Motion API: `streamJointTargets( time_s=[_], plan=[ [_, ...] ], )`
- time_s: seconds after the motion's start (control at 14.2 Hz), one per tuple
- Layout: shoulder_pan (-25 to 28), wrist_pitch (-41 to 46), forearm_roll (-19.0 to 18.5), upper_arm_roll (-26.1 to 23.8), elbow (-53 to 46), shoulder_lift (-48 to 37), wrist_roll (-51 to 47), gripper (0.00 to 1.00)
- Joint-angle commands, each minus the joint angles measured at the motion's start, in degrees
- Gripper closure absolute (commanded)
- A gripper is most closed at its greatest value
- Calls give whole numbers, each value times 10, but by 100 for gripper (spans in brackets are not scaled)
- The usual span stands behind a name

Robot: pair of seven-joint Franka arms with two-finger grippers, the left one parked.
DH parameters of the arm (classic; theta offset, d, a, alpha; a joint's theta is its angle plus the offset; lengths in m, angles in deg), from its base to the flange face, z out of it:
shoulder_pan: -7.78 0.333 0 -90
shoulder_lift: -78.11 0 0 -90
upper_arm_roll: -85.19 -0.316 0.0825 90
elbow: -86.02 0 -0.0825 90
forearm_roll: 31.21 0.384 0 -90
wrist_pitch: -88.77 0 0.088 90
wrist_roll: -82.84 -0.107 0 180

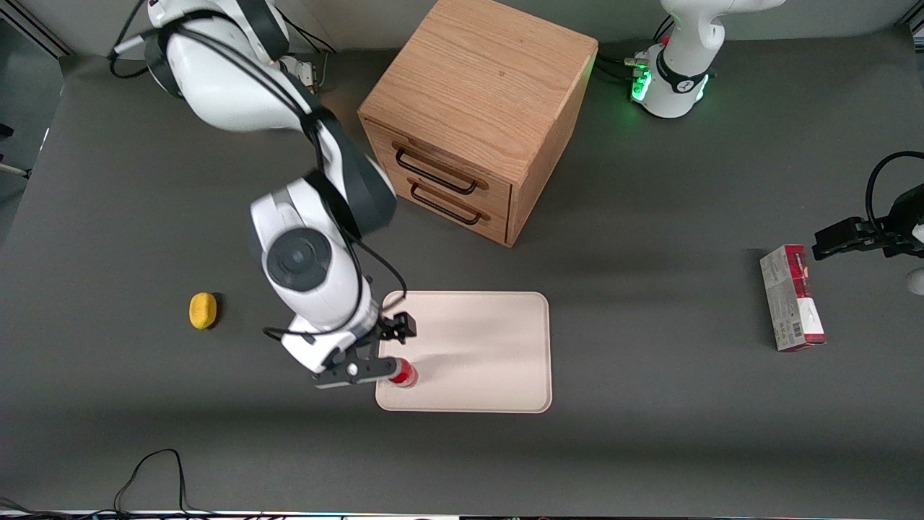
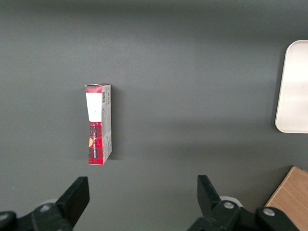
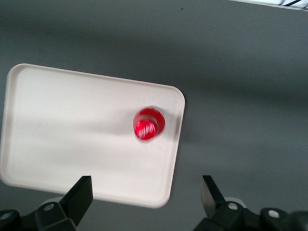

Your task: Place coke bottle on tray

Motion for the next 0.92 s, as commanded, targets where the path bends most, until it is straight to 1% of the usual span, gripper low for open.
streamJointTargets(
  time_s=[0.0, 0.14, 0.21, 0.35, 0.42, 0.49, 0.56, 0.63, 0.85],
  plan=[
    [3, 52, -4, -5, 17, -80, 0, 0],
    [3, 103, -4, -5, 47, -134, 1, 0],
    [2, 109, -4, -4, 72, -160, 1, 0],
    [-5, 102, -3, 3, 158, -226, 9, 0],
    [-21, 98, -2, 4, 194, -255, 12, 0],
    [-49, 96, 11, 4, 218, -276, 21, 0],
    [-78, 93, 39, 1, 243, -304, 48, 0],
    [-105, 84, 55, 1, 277, -331, 78, 0],
    [-174, 48, 59, 1, 377, -401, 129, 0]
  ],
)
